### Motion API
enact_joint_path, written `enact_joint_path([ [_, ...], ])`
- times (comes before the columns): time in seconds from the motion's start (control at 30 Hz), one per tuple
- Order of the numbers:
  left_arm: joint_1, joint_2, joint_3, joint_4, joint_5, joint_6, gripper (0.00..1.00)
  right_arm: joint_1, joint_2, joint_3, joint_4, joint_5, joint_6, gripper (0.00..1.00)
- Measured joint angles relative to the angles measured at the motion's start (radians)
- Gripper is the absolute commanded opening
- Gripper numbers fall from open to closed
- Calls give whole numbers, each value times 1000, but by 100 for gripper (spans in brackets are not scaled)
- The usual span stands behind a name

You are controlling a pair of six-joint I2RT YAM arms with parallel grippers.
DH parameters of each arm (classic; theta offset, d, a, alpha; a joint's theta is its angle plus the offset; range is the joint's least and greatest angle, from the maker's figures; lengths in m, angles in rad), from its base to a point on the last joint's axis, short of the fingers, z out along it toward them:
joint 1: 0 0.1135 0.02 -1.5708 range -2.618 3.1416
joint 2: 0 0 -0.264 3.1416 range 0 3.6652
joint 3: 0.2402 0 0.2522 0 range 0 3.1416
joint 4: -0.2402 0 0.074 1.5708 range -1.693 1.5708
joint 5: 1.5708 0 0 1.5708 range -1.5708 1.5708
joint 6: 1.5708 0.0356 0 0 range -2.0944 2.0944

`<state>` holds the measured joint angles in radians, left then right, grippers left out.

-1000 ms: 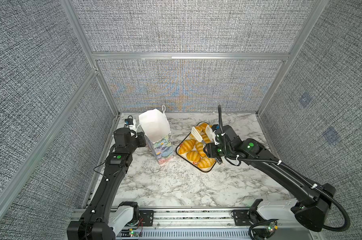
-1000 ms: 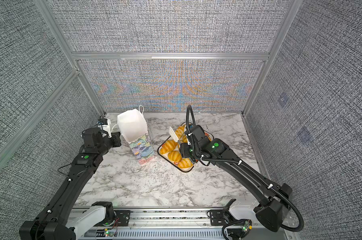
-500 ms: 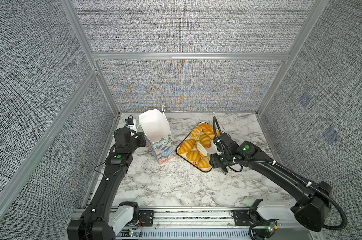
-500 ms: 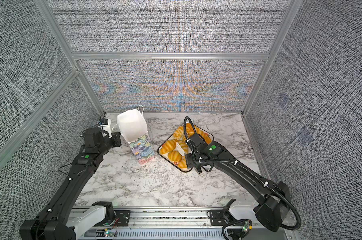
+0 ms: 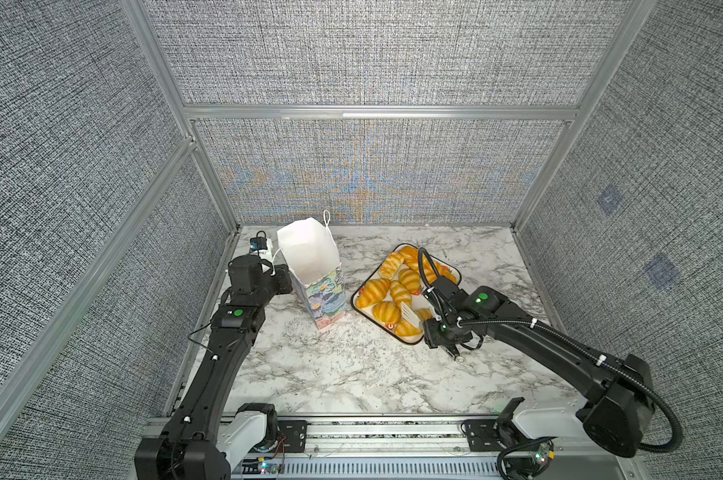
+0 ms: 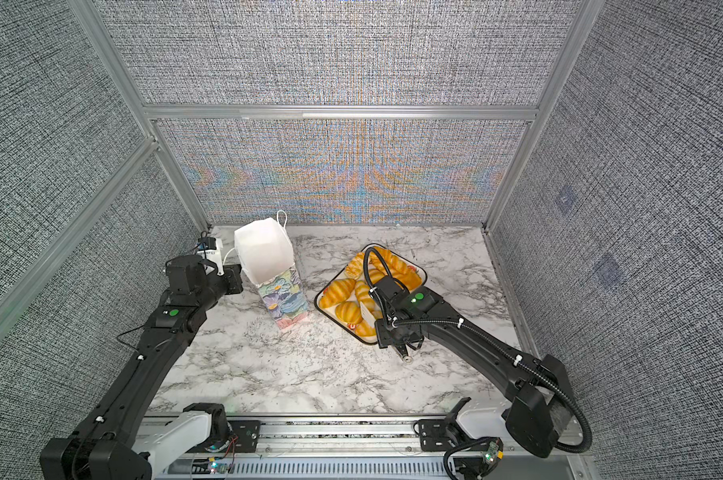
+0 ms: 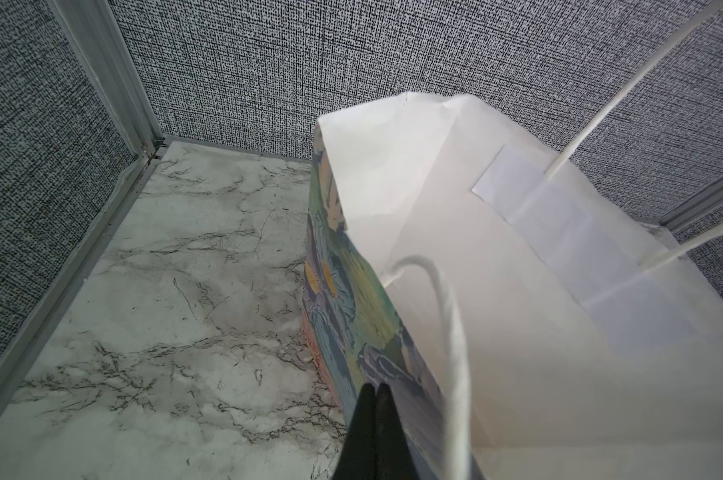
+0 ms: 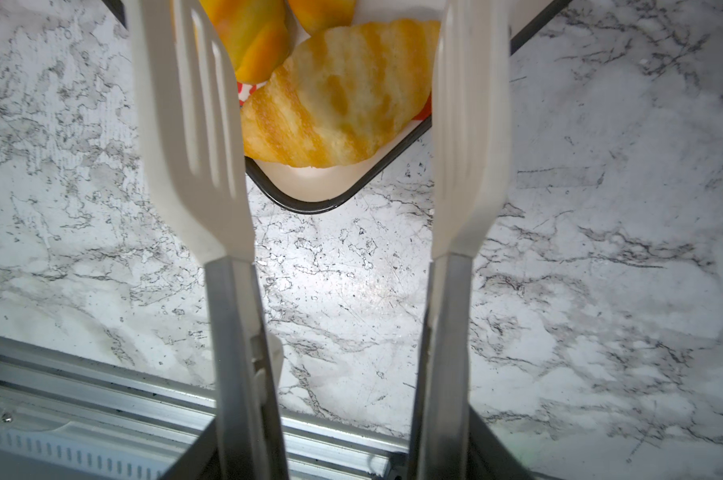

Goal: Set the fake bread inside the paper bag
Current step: 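Lower the tongs onto the flat pastry at the tray's near edge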

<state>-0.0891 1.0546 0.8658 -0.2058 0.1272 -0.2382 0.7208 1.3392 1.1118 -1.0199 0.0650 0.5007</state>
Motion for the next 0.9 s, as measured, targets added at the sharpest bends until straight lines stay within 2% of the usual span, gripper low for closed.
enact_joint_path([
  [0.63, 0, 13, 0, 2, 3, -2, 0, -22, 48, -46, 33, -49, 0, 62],
  [0.9, 0, 16, 0, 2, 4, -2, 0, -62, 68, -64, 62, -74, -6, 59],
])
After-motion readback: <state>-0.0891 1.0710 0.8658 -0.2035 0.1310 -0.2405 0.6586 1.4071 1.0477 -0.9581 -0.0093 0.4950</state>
